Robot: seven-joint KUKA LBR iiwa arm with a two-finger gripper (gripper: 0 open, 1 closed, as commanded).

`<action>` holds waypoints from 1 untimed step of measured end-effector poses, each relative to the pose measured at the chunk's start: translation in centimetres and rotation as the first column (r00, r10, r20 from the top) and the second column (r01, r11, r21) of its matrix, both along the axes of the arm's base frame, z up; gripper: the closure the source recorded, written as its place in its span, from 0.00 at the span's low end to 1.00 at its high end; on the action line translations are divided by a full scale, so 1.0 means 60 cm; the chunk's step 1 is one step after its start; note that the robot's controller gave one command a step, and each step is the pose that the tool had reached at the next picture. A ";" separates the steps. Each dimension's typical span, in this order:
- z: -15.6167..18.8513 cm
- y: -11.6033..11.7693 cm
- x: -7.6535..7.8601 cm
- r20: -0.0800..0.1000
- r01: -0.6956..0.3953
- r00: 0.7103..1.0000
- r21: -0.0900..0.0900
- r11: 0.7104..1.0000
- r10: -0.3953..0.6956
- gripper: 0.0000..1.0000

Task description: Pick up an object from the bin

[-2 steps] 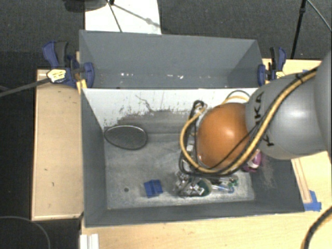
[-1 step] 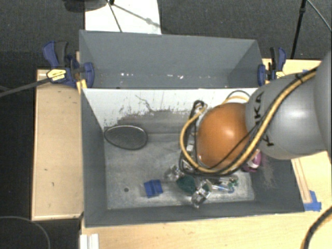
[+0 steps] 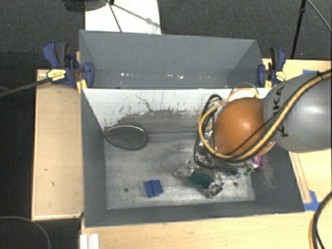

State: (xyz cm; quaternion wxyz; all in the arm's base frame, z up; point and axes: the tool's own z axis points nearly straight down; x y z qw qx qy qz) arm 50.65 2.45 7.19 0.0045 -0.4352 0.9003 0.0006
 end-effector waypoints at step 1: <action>0.003 0.003 0.002 0.004 0.001 1.000 0.000 1.000 -0.001 1.00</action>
Offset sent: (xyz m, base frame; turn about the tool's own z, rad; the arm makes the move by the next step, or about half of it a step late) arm 0.0000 0.0000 0.0000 0.0000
